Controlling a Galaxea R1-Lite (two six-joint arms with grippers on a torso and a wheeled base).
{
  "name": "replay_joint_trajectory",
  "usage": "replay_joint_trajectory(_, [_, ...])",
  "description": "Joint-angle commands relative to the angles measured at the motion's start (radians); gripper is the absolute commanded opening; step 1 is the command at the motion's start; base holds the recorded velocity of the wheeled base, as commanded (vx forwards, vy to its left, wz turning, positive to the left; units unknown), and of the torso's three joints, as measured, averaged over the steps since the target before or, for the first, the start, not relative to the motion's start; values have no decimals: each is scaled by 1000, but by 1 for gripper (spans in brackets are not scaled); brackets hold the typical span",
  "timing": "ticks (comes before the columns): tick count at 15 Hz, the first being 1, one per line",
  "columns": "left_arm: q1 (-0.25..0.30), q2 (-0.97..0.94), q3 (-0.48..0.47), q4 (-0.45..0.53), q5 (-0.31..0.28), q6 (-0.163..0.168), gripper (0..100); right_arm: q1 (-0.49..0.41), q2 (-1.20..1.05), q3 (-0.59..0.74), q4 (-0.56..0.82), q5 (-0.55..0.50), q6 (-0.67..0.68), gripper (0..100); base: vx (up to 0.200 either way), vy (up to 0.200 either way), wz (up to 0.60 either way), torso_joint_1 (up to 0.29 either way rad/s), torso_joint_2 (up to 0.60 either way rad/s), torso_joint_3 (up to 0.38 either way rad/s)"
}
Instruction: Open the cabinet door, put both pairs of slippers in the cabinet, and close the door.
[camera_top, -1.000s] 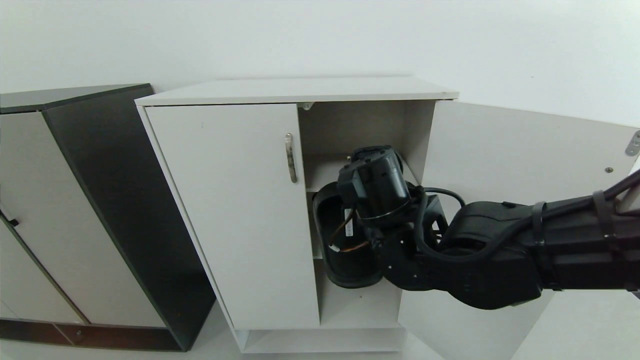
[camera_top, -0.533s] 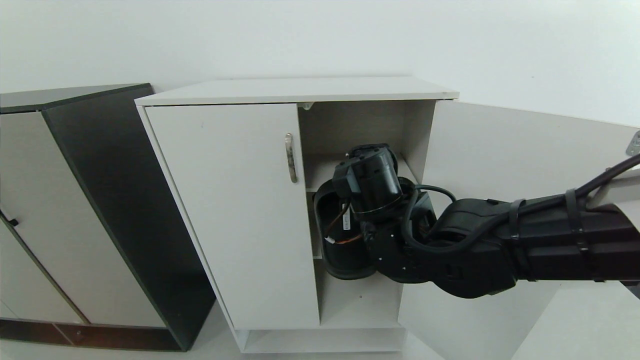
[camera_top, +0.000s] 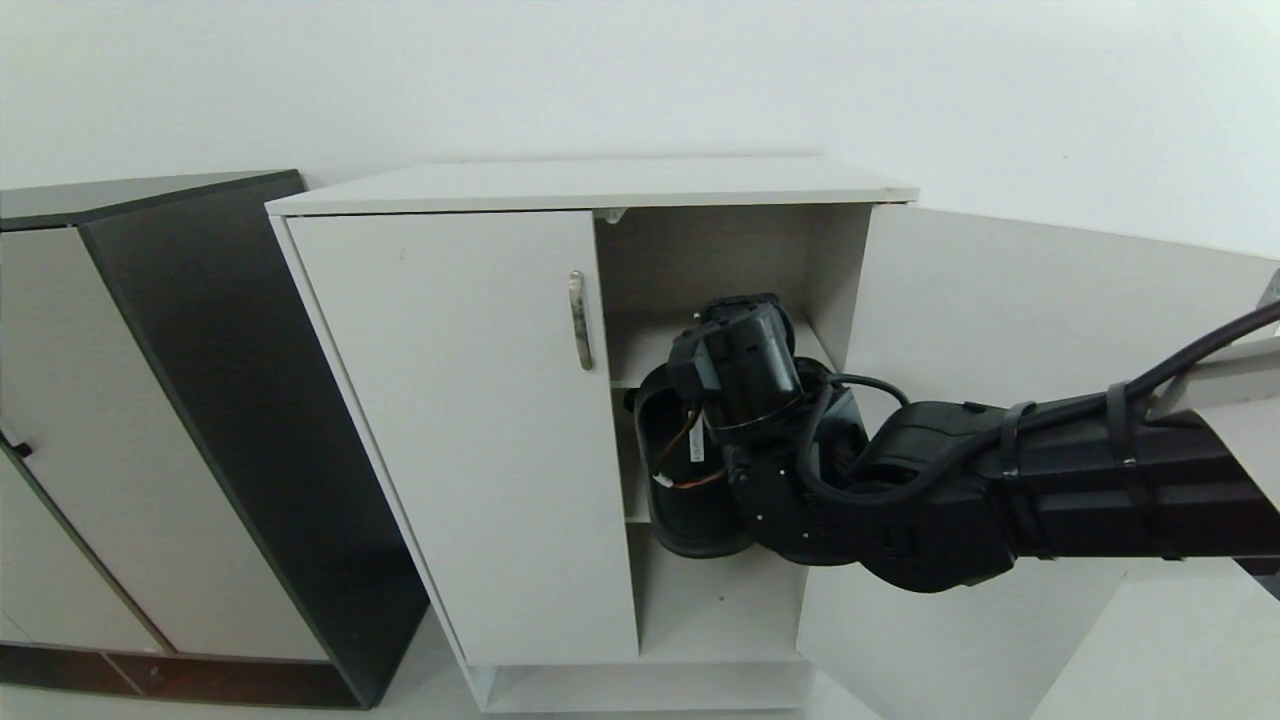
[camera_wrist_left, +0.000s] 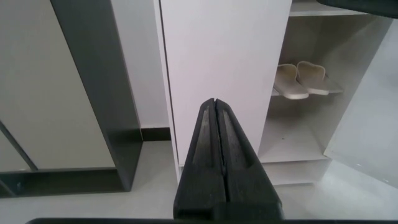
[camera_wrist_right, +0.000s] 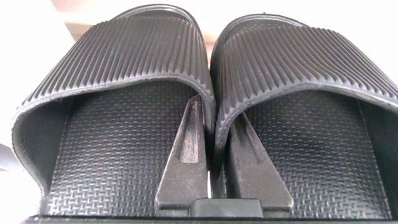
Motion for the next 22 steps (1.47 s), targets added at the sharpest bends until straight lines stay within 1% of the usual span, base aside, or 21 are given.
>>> replay_joint_trajectory(1, [0, 0, 0, 0, 0, 1, 0, -4, 4, -2, -3, 0, -3, 0, 200, 0, 0, -7, -2, 7])
replay_joint_trajectory(9, [0, 0, 0, 0, 0, -1, 0, -4, 4, 0, -3, 0, -4, 0, 200, 0, 0, 4, 3, 2])
replay_joint_trajectory(15, [0, 0, 0, 0, 0, -6, 0, -4, 20, 37, -66, 0, -4, 0, 0, 0, 0, 0, 0, 0])
replay_joint_trajectory(19, [1, 0, 0, 0, 0, -4, 0, -47, 73, -6, -98, 15, -33, 0, 0, 0, 0, 0, 0, 0])
replay_joint_trajectory(22, [1, 0, 0, 0, 0, -6, 0, -72, 108, -62, -118, 58, -63, 0, 0, 0, 0, 0, 0, 0])
